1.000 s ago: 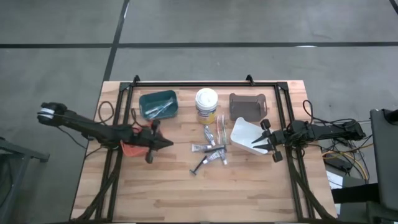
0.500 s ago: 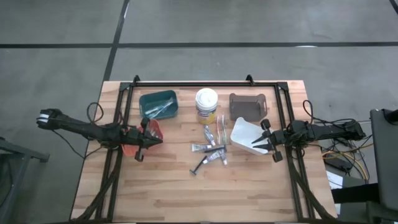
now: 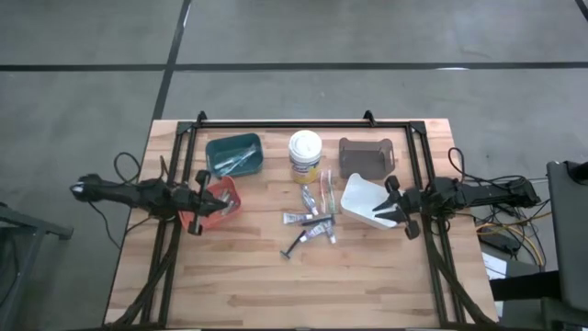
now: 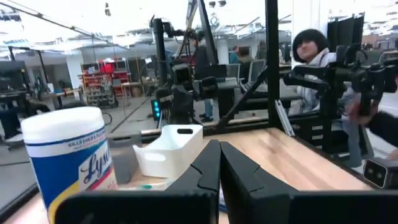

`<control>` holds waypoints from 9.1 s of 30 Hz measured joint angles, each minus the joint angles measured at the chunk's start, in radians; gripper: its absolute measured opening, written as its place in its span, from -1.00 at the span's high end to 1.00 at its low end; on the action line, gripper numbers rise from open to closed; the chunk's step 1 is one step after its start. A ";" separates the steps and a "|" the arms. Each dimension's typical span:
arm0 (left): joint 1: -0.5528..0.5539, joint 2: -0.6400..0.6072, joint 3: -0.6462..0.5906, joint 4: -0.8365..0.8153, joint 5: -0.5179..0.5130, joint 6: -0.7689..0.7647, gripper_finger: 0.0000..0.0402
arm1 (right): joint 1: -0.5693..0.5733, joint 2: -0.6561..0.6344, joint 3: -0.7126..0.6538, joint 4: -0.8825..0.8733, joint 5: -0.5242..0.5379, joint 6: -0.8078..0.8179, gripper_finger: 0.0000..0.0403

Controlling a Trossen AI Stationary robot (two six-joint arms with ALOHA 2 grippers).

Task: Pick & Place Travel size toiletries
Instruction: Put the toothpaste into the black bin, then put the top razor into the white bin

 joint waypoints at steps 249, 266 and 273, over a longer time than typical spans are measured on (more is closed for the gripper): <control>0.001 -0.029 -0.001 -0.121 -0.004 -0.063 0.96 | -0.737 1.290 0.780 -0.503 0.242 0.071 0.74; 0.001 -0.029 -0.001 -0.120 -0.004 -0.063 0.96 | -0.646 1.278 0.774 -0.550 0.238 0.071 -0.25; 0.001 -0.029 -0.001 -0.121 -0.004 -0.063 0.96 | -0.535 1.234 0.804 -0.597 0.354 0.069 -0.29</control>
